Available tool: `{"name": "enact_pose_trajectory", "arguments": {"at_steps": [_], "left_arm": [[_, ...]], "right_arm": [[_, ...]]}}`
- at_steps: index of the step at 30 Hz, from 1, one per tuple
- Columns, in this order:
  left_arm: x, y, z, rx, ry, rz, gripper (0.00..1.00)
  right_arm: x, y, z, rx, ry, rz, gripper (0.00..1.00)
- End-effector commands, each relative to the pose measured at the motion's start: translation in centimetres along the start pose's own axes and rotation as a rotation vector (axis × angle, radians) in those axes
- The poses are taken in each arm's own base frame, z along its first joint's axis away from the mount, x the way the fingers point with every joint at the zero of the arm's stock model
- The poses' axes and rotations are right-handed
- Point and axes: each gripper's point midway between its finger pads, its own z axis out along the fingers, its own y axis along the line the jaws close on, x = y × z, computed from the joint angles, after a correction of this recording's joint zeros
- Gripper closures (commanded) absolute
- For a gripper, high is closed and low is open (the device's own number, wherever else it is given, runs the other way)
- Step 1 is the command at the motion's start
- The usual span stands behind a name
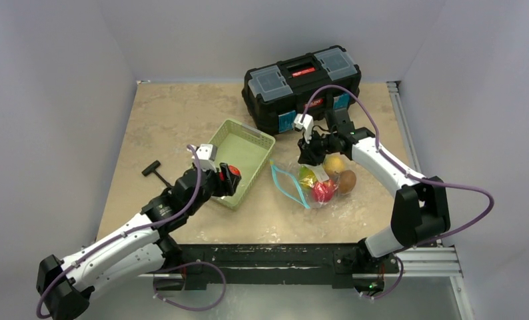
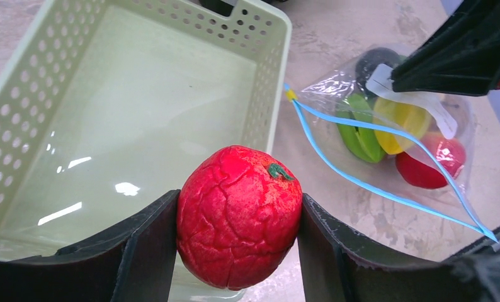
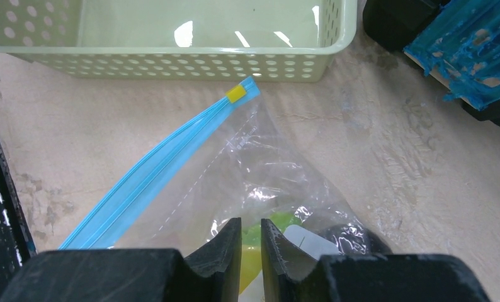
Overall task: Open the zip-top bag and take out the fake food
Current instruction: Place the fake fruit in the bin.
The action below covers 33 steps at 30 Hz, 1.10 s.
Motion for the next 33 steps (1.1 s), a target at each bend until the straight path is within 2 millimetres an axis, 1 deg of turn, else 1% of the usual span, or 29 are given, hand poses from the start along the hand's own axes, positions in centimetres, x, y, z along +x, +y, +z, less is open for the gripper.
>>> {"name": "enact_pose_trajectory", "arguments": {"at_steps": [1,6,13,14,15,16,17,18,19,20,21,24,28,31,33], "left_arm": [[-0.8,1.4,0.2,-0.045,-0.013,0.021,1.0],[-0.9,2.5,0.8,-0.079,0.005,0.008,1.0],[-0.4,3.9,2.2,-0.147,0.068,-0.013,1.0],[-0.2,4.2,2.4,-0.163,0.082,-0.017,0.96],[0.0,4.5,2.5,-0.178,0.095,-0.022,0.85],[0.2,4.7,2.7,-0.192,0.104,-0.028,0.71],[0.3,4.9,2.8,-0.202,0.113,-0.033,0.54],[0.4,5.0,2.9,-0.208,0.121,-0.035,0.41],[0.5,5.0,3.0,-0.207,0.124,-0.038,0.31],[0.6,5.0,3.0,-0.207,0.126,-0.041,0.24],[0.5,5.0,2.9,-0.204,0.124,-0.045,0.19],[0.3,4.8,2.7,-0.196,0.117,-0.046,0.12],[-0.1,4.6,2.4,-0.181,0.104,-0.044,0.05],[-0.2,4.2,2.2,-0.155,0.104,-0.043,0.05],[-0.1,3.0,2.1,-0.081,0.115,-0.036,0.05]], "right_arm": [[-1.0,0.3,-0.8,-0.007,-0.044,-0.034,0.83],[-1.0,0.3,-0.9,-0.007,-0.046,-0.033,0.83],[-1.0,0.3,-0.9,-0.01,-0.046,-0.033,0.83],[-1.1,0.3,-0.9,-0.009,-0.047,-0.035,0.83],[-1.1,0.3,-1.0,-0.008,-0.048,-0.035,0.83],[-1.1,0.3,-1.0,-0.01,-0.047,-0.033,0.83],[-1.1,0.3,-1.0,-0.01,-0.047,-0.035,0.83],[-1.0,0.3,-1.0,-0.01,-0.046,-0.034,0.82],[-1.1,0.3,-1.0,-0.01,-0.048,-0.034,0.82],[-1.0,0.3,-1.0,-0.011,-0.048,-0.034,0.82],[-1.0,0.3,-1.0,-0.011,-0.048,-0.035,0.83],[-1.0,0.3,-1.0,-0.01,-0.047,-0.033,0.82],[-0.9,0.3,-0.9,-0.012,-0.045,-0.032,0.82],[-1.0,0.3,-1.0,-0.014,-0.048,-0.037,0.82],[-1.1,0.5,-1.1,-0.022,-0.053,-0.041,0.82]]}}
